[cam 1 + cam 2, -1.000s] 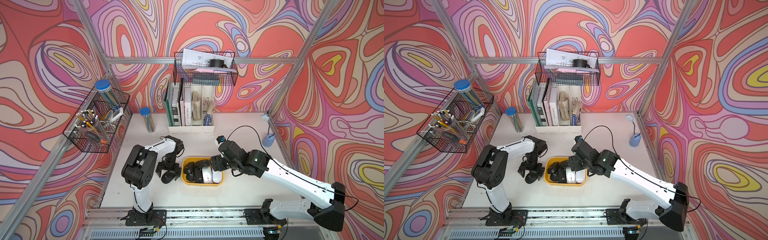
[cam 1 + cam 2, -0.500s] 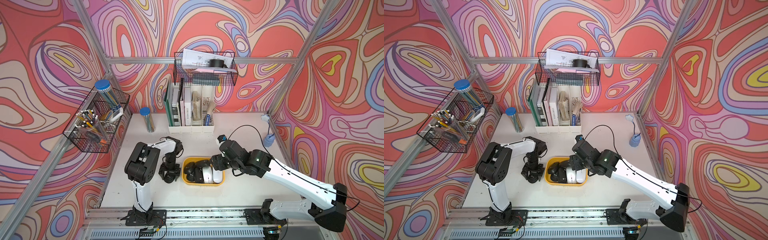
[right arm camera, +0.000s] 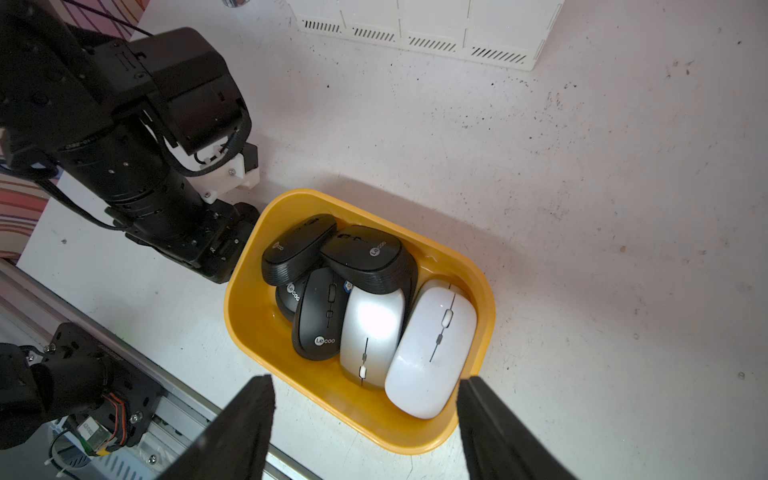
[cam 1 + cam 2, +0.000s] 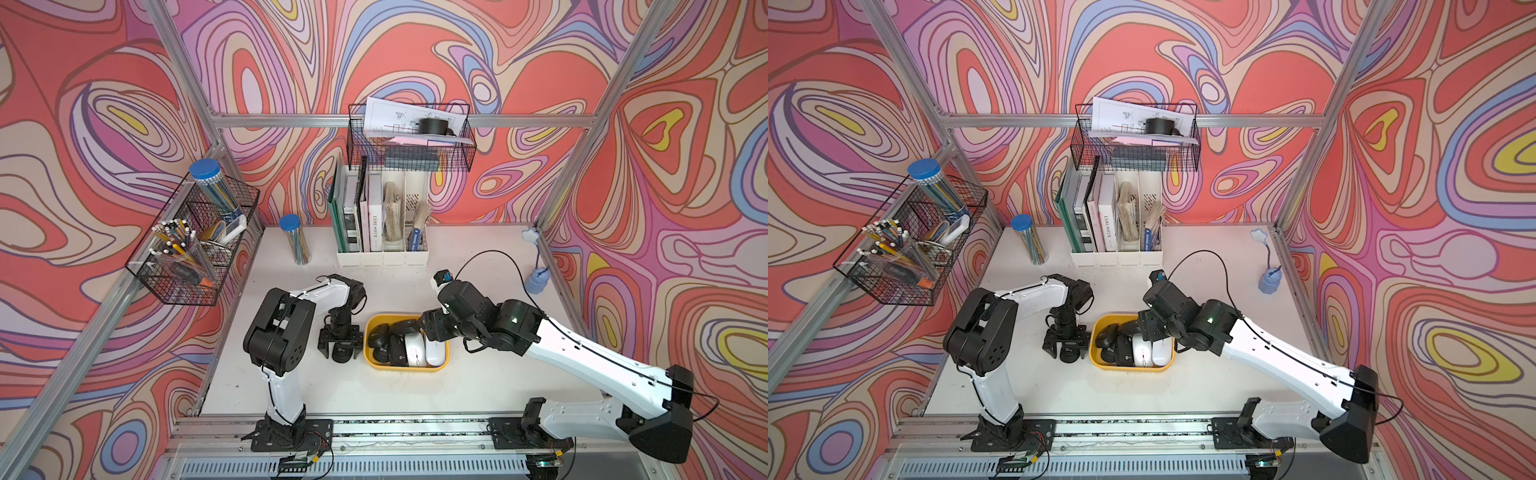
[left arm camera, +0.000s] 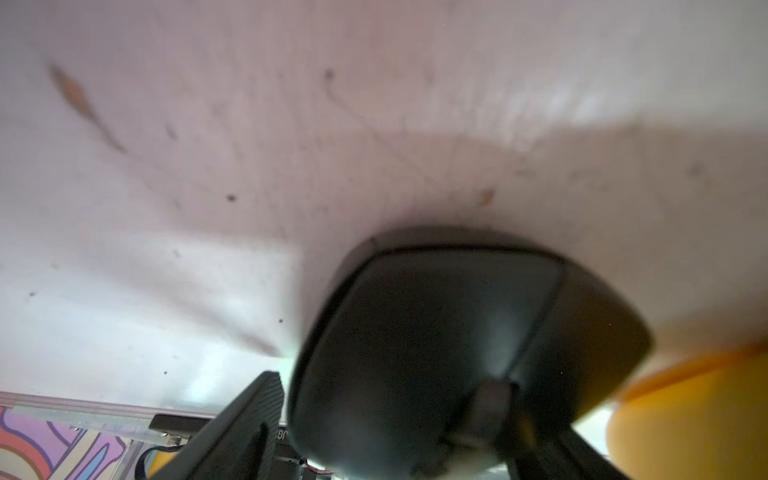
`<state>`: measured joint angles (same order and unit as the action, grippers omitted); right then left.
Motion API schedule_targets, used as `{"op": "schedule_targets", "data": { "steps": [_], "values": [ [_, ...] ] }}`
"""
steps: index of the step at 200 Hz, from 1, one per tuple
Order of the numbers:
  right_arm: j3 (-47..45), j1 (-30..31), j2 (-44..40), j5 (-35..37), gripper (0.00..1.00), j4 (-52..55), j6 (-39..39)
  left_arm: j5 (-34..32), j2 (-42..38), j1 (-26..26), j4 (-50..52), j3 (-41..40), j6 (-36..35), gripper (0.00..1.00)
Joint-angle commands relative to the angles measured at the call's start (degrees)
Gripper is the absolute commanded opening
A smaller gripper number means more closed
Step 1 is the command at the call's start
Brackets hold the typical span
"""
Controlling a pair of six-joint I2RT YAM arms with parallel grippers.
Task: Put the mouse in the storage box
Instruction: Pick up the mouse from the center of the board.
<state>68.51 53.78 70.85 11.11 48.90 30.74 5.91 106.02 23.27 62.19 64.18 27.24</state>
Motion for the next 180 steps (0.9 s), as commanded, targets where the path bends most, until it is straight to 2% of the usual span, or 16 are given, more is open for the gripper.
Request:
{"op": "schedule_targets", "data": {
  "steps": [1,55,110,127,160,180],
  "values": [
    [2.05,0.48,0.93,0.51,0.72,0.23,-0.29,-5.26,-2.05,0.06,-6.74,-1.35,1.46,0.88],
    [3.62,0.89,2.14,1.15,0.72,0.65,-0.45,-3.6,-4.4,0.18,-11.97,-3.14,2.02,0.86],
    [1.55,0.89,2.33,0.09,0.72,-0.31,0.08,-2.36,-3.98,1.83,-11.13,-6.32,5.22,0.67],
    [-1.56,0.89,2.35,-4.77,0.72,-5.37,-0.54,-2.31,-3.83,2.37,-10.61,-6.95,6.11,0.65],
    [-8.77,0.89,4.03,-21.85,0.72,-20.89,1.36,-2.69,-2.63,3.73,-10.51,-7.65,6.83,0.6],
    [-11.31,0.92,5.82,-25.33,0.71,-27.76,3.42,-3.35,-2.39,3.95,-10.76,-8.08,7.15,0.58]
  ]
}}
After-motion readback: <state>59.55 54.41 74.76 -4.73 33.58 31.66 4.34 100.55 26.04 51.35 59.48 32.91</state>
